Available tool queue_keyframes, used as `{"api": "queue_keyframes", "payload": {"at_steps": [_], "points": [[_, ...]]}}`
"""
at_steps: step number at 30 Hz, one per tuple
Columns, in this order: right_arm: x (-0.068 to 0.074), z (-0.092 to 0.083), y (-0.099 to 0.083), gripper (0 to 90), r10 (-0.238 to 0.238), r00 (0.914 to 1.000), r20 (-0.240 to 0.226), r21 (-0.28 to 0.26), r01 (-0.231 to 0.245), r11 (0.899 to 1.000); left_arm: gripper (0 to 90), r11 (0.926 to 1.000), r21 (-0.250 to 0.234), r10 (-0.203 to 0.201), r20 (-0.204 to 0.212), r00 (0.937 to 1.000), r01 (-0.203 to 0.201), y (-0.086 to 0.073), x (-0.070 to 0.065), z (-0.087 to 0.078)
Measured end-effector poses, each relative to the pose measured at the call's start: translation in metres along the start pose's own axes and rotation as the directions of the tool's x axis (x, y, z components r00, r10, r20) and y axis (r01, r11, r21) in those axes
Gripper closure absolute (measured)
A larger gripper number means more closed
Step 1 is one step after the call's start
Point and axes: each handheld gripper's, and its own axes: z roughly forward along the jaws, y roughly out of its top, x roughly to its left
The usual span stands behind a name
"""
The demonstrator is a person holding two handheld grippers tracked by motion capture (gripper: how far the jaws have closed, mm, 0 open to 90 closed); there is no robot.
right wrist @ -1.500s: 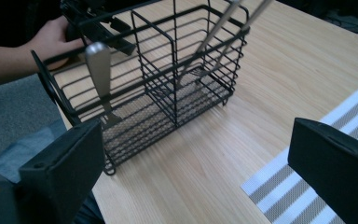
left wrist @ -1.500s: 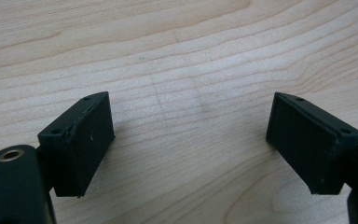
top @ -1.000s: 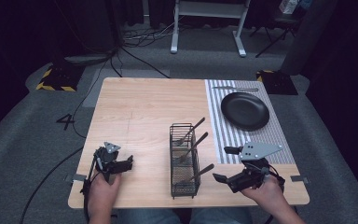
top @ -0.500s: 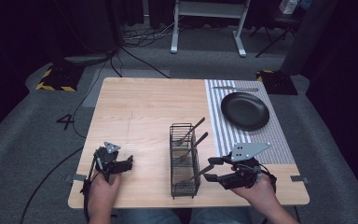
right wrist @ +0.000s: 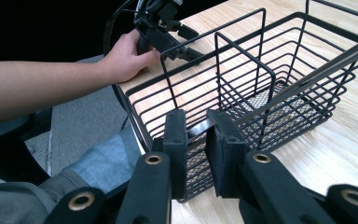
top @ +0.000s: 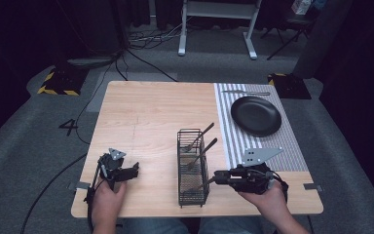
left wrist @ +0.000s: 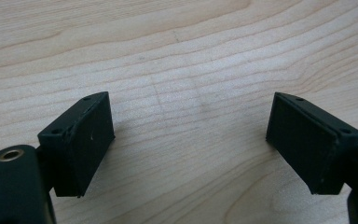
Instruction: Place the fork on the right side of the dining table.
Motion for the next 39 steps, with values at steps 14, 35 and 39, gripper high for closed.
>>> {"api": "queue_keyframes", "payload": {"at_steps": [14,35,39], "points": [[0.001,-0.003,0.007,81.0,0.013,0.9999,0.012,-0.008,-0.012,1.0,15.0,1.0,0.0,0.002,0.0,1.0,-0.002,0.0,0.0,0.0],[0.004,-0.024,0.029,86.8,0.006,0.9999,0.014,-0.098,-0.005,0.995,15.0,1.0,0.0,0.002,0.0,1.0,-0.002,0.0,0.0,0.0],[0.002,-0.029,0.033,86.8,0.014,0.9998,0.013,-0.112,-0.013,0.994,15.1,1.0,0.0,0.0,0.0,1.0,0.0,0.0,0.0,0.0]]}}
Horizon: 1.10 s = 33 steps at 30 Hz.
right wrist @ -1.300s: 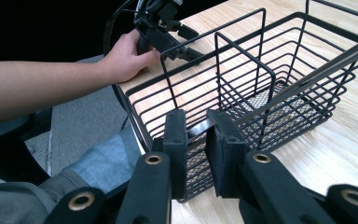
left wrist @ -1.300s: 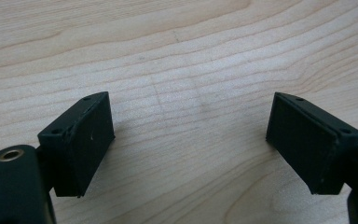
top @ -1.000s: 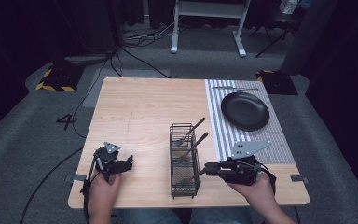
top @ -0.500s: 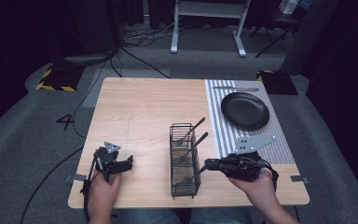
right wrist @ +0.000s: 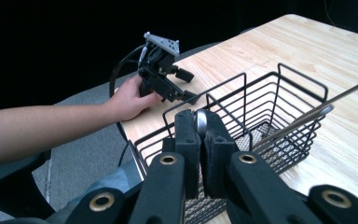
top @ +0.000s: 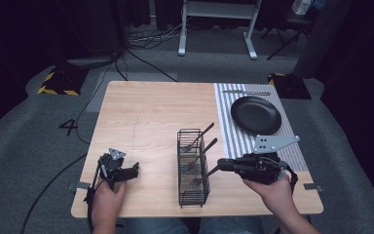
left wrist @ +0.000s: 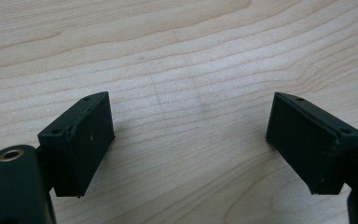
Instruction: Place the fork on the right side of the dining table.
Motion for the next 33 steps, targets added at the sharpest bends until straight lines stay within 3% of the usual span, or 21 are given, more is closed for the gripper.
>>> {"api": "queue_keyframes", "payload": {"at_steps": [21,33], "points": [[-0.005,-0.034,0.021,87.0,-0.006,0.9991,0.042,-0.062,0.008,0.998,15.1,1.0,0.0,0.002,0.0,1.0,-0.002,0.0,0.0,0.0],[-0.018,-0.063,0.028,87.0,0.016,0.9945,0.104,-0.106,-0.005,0.994,15.0,1.0,0.0,0.0,0.0,1.0,0.0,0.0,0.0,0.0]]}}
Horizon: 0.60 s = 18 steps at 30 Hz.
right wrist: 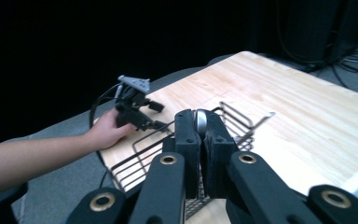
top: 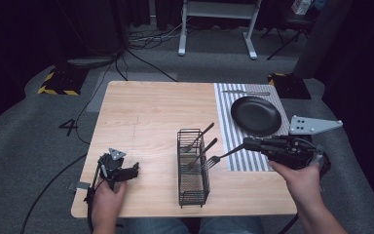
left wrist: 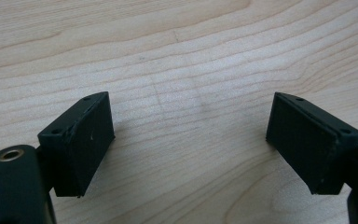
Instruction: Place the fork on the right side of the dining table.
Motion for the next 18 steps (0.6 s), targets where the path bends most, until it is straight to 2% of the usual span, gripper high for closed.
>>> {"api": "queue_keyframes", "payload": {"at_steps": [10,18], "points": [[-0.014,-0.018,0.006,87.0,0.011,0.9983,0.058,-0.018,-0.01,1.0,15.0,1.0,0.0,0.0,0.0,1.0,0.0,0.0,0.0,0.0],[-0.032,-0.029,0.006,87.1,0.047,0.9932,0.107,-0.036,-0.044,0.998,15.1,1.0,0.0,0.0,0.0,1.0,0.0,0.0,0.0,0.0]]}}
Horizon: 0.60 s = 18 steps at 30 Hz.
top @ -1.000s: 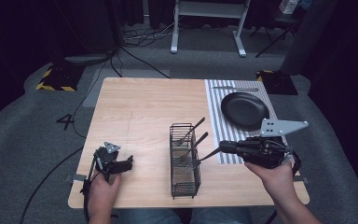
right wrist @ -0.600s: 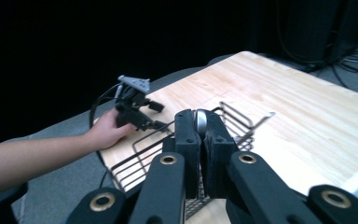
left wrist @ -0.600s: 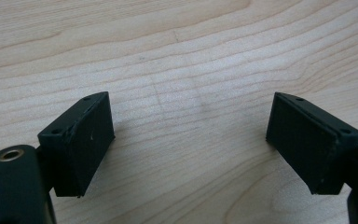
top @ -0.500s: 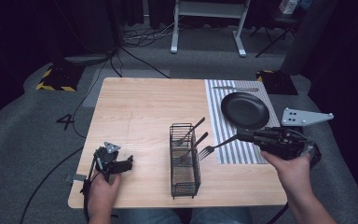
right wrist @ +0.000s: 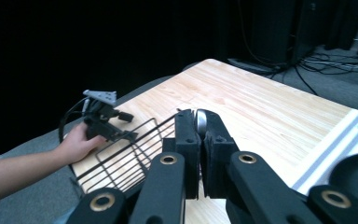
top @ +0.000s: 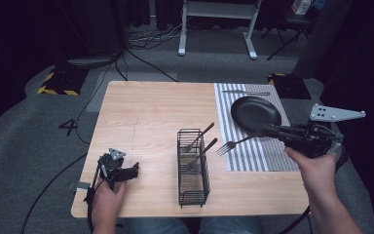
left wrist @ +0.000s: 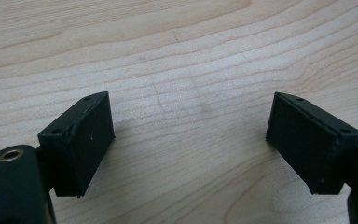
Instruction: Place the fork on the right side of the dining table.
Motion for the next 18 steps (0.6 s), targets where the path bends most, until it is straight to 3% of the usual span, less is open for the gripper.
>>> {"api": "queue_keyframes", "payload": {"at_steps": [8,18], "points": [[-0.023,-0.005,-0.004,87.1,0.041,0.9977,0.054,-0.006,-0.041,0.999,15.0,1.0,0.0,0.002,0.0,1.0,-0.002,0.0,0.0,0.0],[-0.058,-0.01,-0.009,87.1,0.101,0.9832,0.152,-0.01,-0.101,0.995,15.0,1.0,0.0,0.0,0.0,1.0,0.0,0.0,0.0,0.0]]}}
